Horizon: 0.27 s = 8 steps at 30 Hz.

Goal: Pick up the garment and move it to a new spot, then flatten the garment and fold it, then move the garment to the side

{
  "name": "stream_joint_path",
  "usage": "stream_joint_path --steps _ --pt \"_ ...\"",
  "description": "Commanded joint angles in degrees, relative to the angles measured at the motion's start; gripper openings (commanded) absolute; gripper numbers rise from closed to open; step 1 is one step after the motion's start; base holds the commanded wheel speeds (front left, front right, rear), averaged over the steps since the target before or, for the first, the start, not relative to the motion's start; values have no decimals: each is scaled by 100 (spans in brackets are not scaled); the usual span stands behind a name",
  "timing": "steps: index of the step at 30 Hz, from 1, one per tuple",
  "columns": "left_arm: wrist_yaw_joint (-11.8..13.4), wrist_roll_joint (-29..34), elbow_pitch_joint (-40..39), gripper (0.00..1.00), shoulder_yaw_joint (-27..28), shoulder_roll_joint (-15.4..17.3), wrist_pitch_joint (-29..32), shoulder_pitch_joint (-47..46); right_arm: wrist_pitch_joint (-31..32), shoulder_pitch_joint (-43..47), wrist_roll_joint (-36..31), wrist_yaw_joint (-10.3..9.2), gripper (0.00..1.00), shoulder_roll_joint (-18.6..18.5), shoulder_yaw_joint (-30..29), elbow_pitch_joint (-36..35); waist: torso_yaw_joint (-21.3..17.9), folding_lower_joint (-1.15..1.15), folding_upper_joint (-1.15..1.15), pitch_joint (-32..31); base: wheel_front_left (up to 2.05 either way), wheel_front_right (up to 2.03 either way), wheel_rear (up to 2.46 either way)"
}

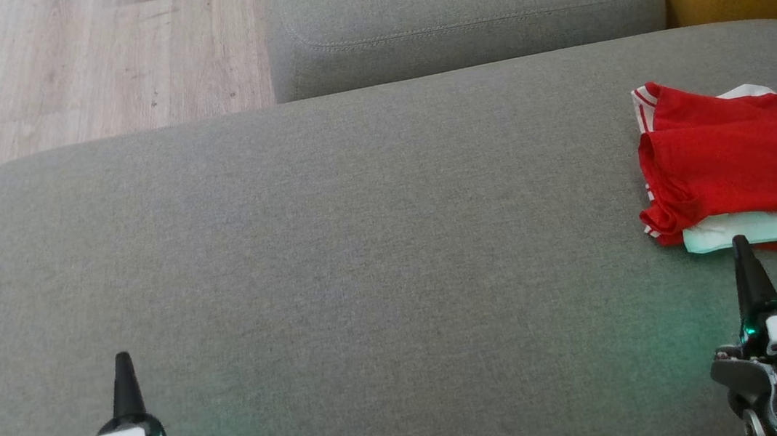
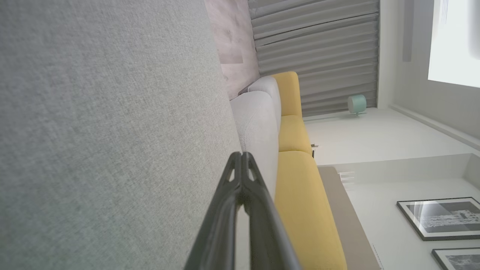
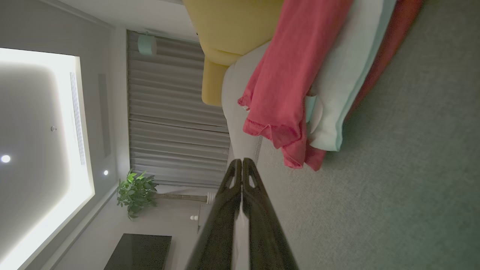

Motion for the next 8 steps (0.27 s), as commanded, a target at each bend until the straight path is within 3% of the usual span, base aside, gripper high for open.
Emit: stream_joint_path --steps 1,8 --pt "-36 -127 -207 0 210 36 46 -321 48 -330 156 -4 0 -37 70 -241 0 0 0 1 0 0 0" --pt "-64 -524 -216 0 284 39 165 -362 164 -364 617 -4 0 -38 33 -271 -5 0 0 13 0 0 0"
